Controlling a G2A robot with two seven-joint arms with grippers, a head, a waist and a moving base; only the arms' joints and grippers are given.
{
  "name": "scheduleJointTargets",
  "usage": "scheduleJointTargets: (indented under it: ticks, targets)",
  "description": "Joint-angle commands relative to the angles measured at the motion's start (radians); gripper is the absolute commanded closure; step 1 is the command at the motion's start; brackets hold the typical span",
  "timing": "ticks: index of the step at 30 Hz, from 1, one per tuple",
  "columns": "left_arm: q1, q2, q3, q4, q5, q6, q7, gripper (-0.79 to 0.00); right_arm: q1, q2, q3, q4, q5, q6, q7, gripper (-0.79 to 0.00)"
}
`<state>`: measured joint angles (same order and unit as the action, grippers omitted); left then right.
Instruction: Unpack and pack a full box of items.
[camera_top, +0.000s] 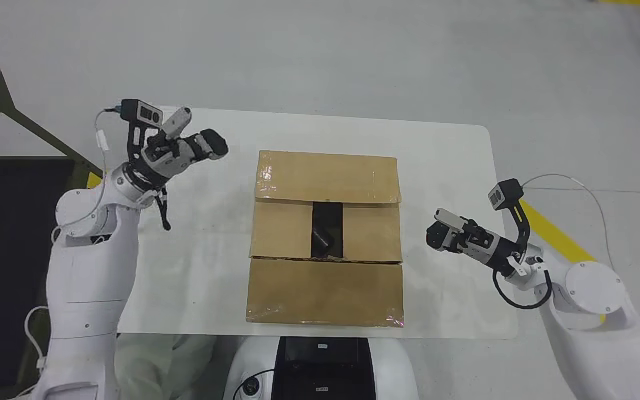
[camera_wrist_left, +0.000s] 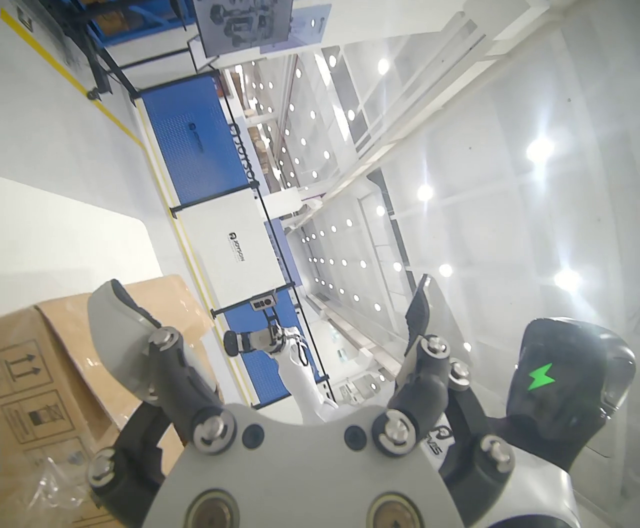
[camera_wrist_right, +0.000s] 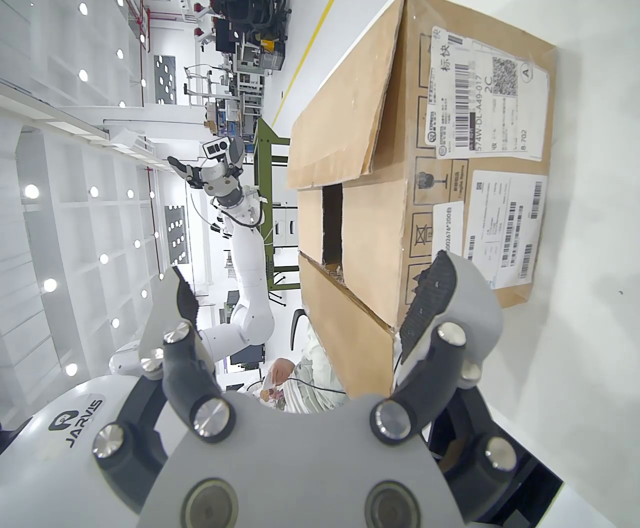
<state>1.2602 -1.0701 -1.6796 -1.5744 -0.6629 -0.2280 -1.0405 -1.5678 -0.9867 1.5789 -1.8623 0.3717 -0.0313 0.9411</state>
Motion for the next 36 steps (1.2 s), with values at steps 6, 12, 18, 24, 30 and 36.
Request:
scheduleJointTargets:
  ticks: [6,12,18,24,30,36]
  targets:
    - [0.01,0.003,0.007,0.007,-0.032,-0.019,-0.101,-0.785,0.0,0.0,0.0,0.0,0.0,0.0,0.0,-0.785]
    - [0.01,0.003,0.007,0.007,-0.032,-0.019,-0.101,-0.785,0.0,0.0,0.0,0.0,0.0,0.0,0.0,-0.785]
    - [0.01,0.003,0.007,0.007,-0.032,-0.019,-0.101,-0.785,0.0,0.0,0.0,0.0,0.0,0.0,0.0,-0.785]
    - [0.053,0.003,0.035,-0.05,-0.073,0.061,-0.12,-0.785,0.0,0.0,0.0,0.0,0.0,0.0,0.0,-0.785]
    - [0.108,0.006,0.071,-0.099,-0.13,0.155,-0.224,-0.785,0.0,0.0,0.0,0.0,0.0,0.0,0.0,-0.785]
    - [0.142,0.011,0.072,-0.137,-0.166,0.195,-0.287,-0.785,0.0,0.0,0.0,0.0,0.0,0.0,0.0,-0.785]
